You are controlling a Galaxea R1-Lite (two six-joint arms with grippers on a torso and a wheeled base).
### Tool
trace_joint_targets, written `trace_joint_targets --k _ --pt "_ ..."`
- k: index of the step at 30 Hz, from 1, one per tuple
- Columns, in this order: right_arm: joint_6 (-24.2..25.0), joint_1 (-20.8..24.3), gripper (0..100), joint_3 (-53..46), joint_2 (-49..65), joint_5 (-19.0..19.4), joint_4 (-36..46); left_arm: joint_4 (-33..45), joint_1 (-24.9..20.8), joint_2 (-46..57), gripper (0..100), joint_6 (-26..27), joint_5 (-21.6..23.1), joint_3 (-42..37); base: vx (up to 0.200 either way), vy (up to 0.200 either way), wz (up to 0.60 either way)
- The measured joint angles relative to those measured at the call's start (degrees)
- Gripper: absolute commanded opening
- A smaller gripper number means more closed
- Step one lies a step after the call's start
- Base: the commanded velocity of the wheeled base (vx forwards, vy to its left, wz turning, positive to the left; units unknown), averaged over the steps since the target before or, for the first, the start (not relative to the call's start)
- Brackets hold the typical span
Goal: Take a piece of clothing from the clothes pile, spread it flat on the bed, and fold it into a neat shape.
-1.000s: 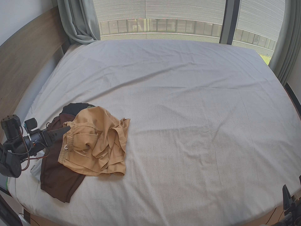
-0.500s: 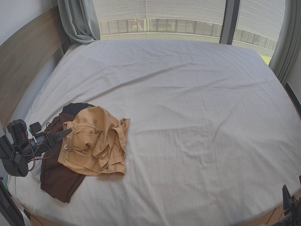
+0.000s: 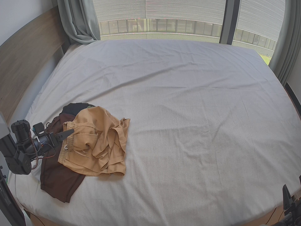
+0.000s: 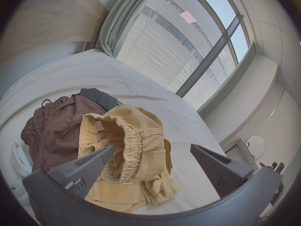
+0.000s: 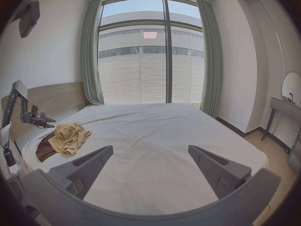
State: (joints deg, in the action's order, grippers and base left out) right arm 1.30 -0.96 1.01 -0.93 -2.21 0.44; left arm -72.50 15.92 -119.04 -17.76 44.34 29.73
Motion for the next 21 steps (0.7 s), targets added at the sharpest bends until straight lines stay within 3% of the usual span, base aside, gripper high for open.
trace_joint_targets --k 13,21 --pt "0.1 0.0 100 0.0 0.0 0.0 0.0 -3.6 -0.8 -4.3 100 -0.2 0.1 1.2 0.0 0.0 0.0" --pt "0.2 0.0 100 0.0 0.0 0.0 0.0 -7.3 -2.5 -5.5 100 -4.9 0.7 1.5 0.0 0.0 0.0"
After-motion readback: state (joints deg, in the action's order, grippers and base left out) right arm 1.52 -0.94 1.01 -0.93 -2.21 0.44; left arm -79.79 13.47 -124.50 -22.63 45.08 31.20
